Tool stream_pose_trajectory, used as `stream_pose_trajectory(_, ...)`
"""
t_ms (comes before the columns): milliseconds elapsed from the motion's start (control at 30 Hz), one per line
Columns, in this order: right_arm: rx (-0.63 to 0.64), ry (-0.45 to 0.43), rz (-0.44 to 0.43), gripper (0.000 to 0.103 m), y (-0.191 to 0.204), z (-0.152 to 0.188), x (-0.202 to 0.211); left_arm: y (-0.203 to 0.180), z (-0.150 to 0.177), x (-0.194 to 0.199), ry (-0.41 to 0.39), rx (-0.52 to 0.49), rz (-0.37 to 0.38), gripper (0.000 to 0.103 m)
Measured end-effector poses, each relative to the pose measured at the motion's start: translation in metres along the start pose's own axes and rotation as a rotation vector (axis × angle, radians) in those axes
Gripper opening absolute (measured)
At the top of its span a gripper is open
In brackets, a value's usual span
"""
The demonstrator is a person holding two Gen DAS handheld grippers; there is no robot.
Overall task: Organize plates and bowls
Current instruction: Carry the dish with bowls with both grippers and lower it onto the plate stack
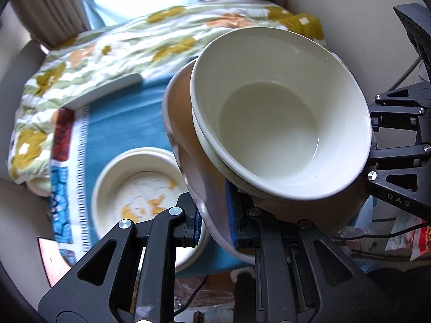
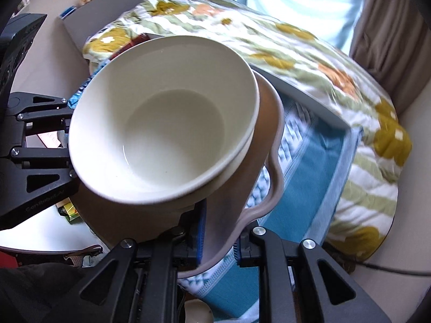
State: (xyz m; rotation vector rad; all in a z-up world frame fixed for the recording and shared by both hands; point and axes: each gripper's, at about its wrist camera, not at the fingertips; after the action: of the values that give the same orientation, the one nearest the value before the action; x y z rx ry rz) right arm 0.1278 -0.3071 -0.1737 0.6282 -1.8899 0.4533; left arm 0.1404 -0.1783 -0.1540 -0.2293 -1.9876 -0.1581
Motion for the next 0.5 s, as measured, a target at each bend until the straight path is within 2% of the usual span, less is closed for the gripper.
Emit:
stream_pose_trajectory(167,0.008,-0.011,-0.009,0.016,0.035,-0.029,-0.005,0.046,0.009,0.010,-0.005,0.001,-0.013,0.013)
stream_pose_trajectory(500,-0.052,0.011,-0.026,0.016,0.102,-0.069,-0.050,0.134,0.037,-0.011,0.035,-0.063,-0.004,0.013)
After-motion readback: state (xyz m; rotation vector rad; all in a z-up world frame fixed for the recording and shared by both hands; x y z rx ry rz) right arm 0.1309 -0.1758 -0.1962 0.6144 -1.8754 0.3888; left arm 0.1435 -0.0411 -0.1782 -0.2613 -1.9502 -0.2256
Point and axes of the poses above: each gripper's, at about its wrist camera, not at the fingertips, and x roughly against the way its jaws point, y to its left, z to its underside, and after that the axes turned 5 degrees about x, right-handed
